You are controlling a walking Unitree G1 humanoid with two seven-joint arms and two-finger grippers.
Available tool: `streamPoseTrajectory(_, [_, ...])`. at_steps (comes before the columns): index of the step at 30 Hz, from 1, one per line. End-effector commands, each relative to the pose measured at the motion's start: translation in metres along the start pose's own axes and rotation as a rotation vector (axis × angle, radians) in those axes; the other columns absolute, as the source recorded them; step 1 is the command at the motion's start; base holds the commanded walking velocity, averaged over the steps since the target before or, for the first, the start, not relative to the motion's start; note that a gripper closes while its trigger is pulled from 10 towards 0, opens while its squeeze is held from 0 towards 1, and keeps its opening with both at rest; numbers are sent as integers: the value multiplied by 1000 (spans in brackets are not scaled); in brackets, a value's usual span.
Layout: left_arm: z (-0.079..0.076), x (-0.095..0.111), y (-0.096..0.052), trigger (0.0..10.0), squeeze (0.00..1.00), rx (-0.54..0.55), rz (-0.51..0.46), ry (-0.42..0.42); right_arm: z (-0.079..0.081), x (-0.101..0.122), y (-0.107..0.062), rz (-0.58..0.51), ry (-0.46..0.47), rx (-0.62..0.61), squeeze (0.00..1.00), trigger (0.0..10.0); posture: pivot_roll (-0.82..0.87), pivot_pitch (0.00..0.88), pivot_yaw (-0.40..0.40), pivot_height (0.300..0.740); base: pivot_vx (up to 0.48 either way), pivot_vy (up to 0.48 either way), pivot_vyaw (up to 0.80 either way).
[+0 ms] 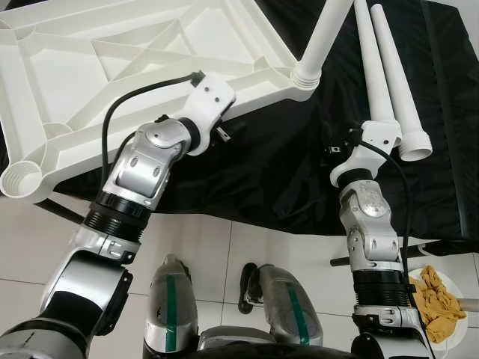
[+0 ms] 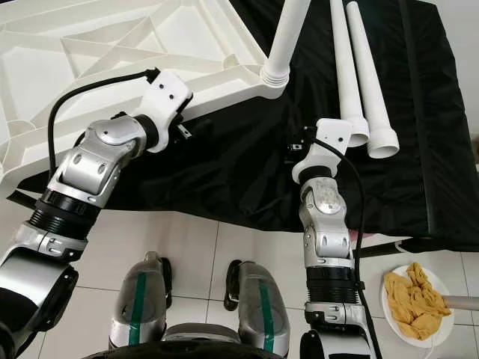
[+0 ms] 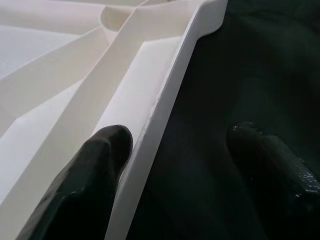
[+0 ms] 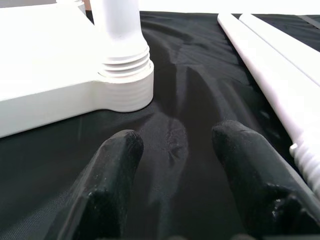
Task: Building children table
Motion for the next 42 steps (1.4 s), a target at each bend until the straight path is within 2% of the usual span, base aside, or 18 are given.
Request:
streamPoseTrajectory(1, [-7,6,3,10000,0,-50,-6,6,-1,-3,2,13,5,-6,0,10000,80,66,-53,740,0,0,0])
streamPoseTrajectory(5, [-7,10,12,10000,0,-15,-9,-15,-1,-1,2,10,7,-12,0,10000,73,63,-51,740,0,0,0])
streamPoseTrajectory(11, [4,7,31,10000,0,143,20,-118,-2,1,3,5,13,-25,0,10000,65,64,-52,740,0,0,0])
streamPoseTrajectory(16, [8,4,35,10000,0,200,36,-146,-2,1,3,4,15,-27,0,10000,66,64,-53,740,0,0,0])
streamPoseTrajectory(18, [15,3,39,10000,0,276,43,-178,-2,2,4,1,18,-30,0,10000,66,64,-54,740,0,0,0])
streamPoseTrajectory(23, [24,3,41,10000,0,354,41,-192,-1,3,5,-2,22,-33,0,10000,63,65,-53,740,0,0,0])
streamPoseTrajectory(29, [29,15,42,10000,0,374,-8,-172,1,5,4,-10,27,-25,0,10000,61,64,-52,740,0,0,0])
streamPoseTrajectory(35, [29,9,44,10000,0,393,16,-172,3,4,4,-6,26,-17,0,10000,58,62,-51,740,0,0,0])
streamPoseTrajectory(42, [20,3,51,10000,0,381,44,-163,3,3,4,-3,25,-17,0,10000,55,54,-48,740,0,0,0])
Point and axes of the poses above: a point about 5 cm out from each wrist's last joint towards the gripper, its own y axis pointing out of the wrist towards the gripper, its own x axis along the axis of the wrist's last joint, z = x × y, the point moved 3 cm from there along y, pointing out of the wrist towards the gripper, and after that the axes turned 6 degrees about -y, right-handed, at the moved point
